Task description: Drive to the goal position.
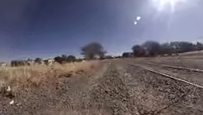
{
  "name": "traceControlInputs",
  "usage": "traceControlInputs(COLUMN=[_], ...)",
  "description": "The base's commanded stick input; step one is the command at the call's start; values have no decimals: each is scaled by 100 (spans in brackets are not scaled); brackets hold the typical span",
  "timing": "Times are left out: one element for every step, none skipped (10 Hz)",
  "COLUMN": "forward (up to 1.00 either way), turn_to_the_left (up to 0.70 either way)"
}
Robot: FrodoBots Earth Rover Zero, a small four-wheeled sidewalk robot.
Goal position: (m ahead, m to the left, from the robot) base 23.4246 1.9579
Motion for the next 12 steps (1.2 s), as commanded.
traceControlInputs(forward=[70,70,70,70,70,70,70,70,70,70,70,70], turn_to_the_left=[0,0,0,0,0,0,0,0,0,0,0,0])
